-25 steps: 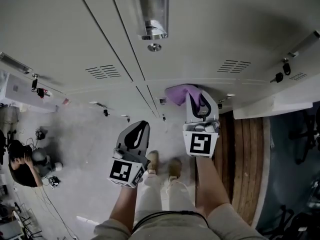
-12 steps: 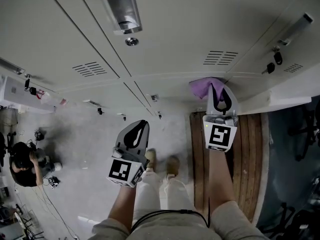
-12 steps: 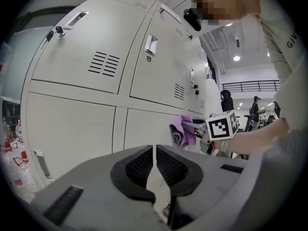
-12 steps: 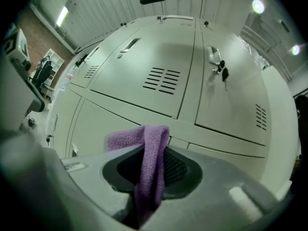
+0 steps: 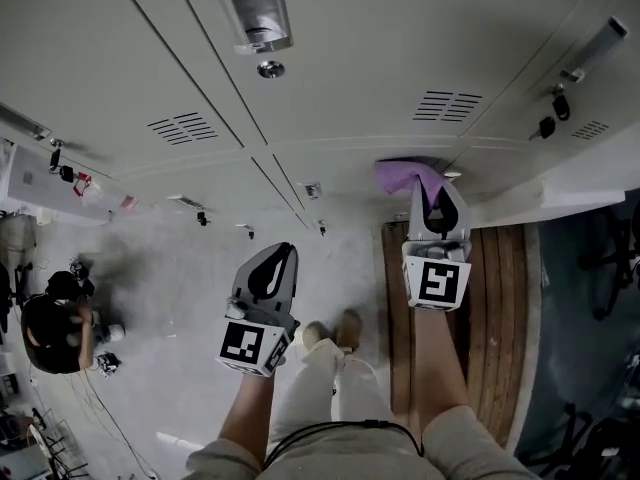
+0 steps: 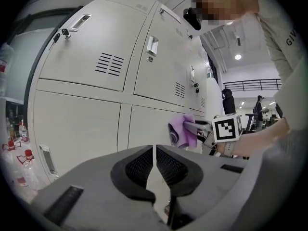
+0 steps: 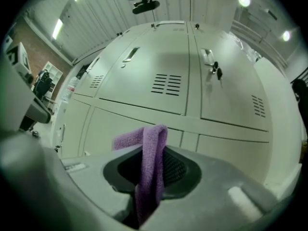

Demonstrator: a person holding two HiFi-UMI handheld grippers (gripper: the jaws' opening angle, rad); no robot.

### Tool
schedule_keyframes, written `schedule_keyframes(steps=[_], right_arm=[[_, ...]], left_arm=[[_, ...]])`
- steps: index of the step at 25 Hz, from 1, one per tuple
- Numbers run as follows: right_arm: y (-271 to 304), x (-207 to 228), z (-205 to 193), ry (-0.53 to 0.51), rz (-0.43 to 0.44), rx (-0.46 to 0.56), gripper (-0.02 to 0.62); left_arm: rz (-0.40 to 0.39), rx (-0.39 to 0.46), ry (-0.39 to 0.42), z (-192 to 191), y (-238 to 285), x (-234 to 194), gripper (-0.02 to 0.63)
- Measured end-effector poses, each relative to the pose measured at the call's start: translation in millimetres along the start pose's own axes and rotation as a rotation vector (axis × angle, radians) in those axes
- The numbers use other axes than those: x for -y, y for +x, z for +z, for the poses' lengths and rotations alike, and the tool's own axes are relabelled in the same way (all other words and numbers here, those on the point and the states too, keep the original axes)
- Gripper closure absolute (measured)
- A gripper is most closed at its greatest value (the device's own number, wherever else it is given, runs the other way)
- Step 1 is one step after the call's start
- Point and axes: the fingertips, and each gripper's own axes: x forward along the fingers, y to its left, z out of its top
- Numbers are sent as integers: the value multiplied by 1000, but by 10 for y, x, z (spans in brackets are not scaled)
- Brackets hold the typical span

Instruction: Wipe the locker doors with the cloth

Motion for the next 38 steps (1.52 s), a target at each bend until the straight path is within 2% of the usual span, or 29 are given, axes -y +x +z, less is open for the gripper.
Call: schedule_keyframes(steps=[6,9,13,17,20,23,28,38], right_arm=[[99,-1011,-164,13,173,-30,526],[177,-1442,-239,8,228,-55,525],[386,-1773,-245,-32,239,-48,526],[519,-1910,-248,-207,210,-41,525],[516,-1855,-280,-268,196,-33,519],[485,-1665,-373,-258,161,-49,518],[379,-1194,-627,-232,90,-105,520],[190,-273,-1116,-305,-20,-180,520]], left_arm=[[4,-2,2,-118,-50,-260,588],[21,7,11,-172,-104,-406,588],[40,37,9,-204,-144,-527,588],[29,41,21,-303,-131,-566,588],[14,46,26,-359,-84,-550,588],[-2,45,19,-429,-19,-476,588],[-44,38,22,-517,109,-285,588],[-90,26,24,-594,280,-33,588]])
